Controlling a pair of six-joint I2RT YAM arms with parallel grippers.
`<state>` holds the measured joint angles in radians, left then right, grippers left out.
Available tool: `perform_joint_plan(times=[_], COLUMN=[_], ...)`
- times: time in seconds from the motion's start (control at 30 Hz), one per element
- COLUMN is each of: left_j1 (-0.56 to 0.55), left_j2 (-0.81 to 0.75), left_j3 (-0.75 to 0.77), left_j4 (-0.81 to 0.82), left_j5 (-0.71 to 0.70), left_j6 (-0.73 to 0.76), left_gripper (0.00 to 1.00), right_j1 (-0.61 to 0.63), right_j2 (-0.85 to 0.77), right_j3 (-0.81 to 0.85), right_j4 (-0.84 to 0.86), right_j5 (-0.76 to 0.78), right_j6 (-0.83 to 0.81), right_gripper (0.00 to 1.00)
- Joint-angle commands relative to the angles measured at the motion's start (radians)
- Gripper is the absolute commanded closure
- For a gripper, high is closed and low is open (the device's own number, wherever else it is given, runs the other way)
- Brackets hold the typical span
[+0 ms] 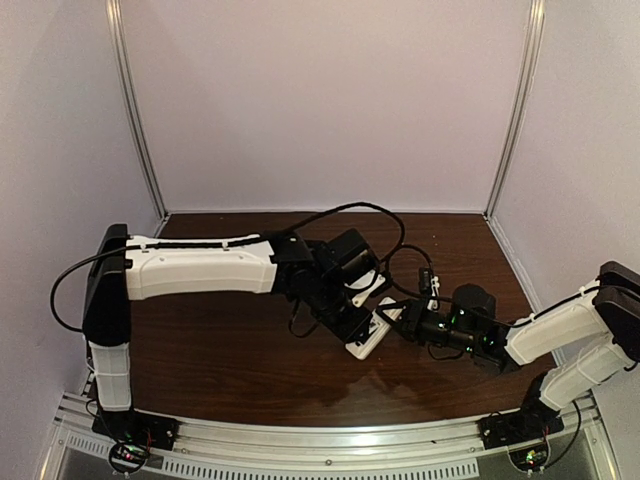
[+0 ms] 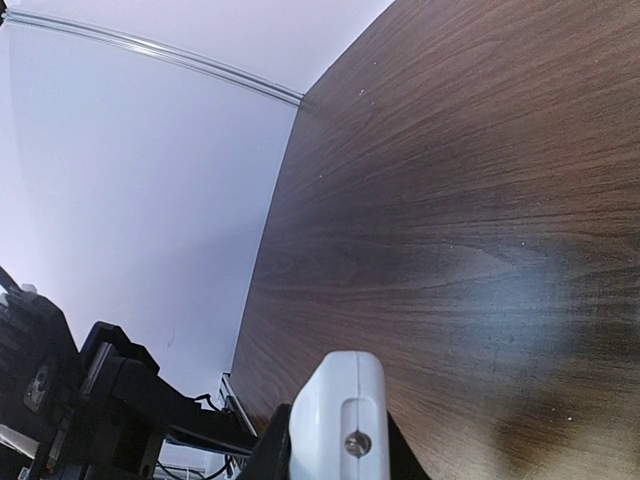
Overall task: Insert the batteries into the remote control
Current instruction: Load the battery cover onto the remote control without the battery cover.
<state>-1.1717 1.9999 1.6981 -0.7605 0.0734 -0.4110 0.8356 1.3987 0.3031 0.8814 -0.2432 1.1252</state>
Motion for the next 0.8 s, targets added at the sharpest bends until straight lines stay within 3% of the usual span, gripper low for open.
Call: perform_joint_plan(times=[0.0,0.5,0.77], left_j1=[-0.005,-0.004,-0.004], left_j2=[0.034,0.059,0.058], left_j3=[0.033,0.042,0.031], left_j4=[-0.016,-0.017,-0.018], left_j5=[-0.017,-0.014,-0.008], left_j6=[-0.003,0.001,0.0], left_gripper=[0.8,0.76,0.67], right_j1=[0.012,0.011,0.012], right_j2=[-0.018,0.017,-0.035], right_j3=[0.016,-0.009,0.001], right_j4=[0.093,0.231,0.173], right_j5=[-0.008,-0.036,-0.03], right_j6=[0.018,0.091,0.073], right_gripper=[1.0,1.0,1.0])
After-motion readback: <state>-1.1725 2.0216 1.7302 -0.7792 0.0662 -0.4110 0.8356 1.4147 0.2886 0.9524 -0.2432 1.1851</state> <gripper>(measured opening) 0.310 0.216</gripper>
